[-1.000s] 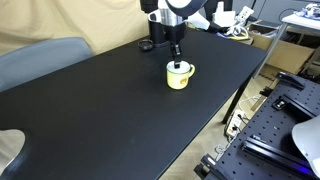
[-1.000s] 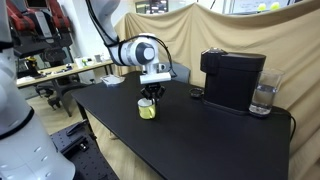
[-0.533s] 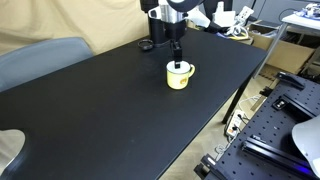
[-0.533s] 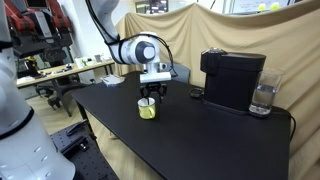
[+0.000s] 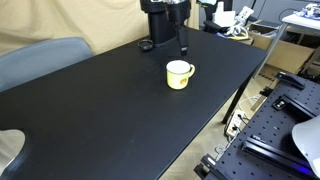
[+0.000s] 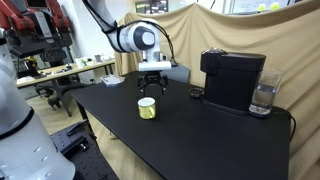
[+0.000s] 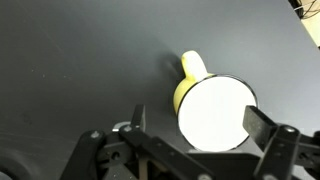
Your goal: Move the yellow mug forward
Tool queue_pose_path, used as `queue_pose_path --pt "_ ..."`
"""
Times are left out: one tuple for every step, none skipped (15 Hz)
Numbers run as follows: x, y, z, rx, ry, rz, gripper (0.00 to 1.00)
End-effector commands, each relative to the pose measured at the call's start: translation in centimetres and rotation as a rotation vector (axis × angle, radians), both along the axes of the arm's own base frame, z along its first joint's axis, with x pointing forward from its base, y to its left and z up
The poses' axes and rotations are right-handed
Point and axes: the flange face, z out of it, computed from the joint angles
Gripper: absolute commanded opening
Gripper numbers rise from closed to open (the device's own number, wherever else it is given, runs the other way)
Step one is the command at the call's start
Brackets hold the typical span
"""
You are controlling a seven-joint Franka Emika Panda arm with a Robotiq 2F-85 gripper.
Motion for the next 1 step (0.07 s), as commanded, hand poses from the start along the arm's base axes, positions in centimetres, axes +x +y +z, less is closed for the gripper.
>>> queue_pose_path --pt "0.32 -0.75 2.12 -0.014 0.040 -0.014 1.00"
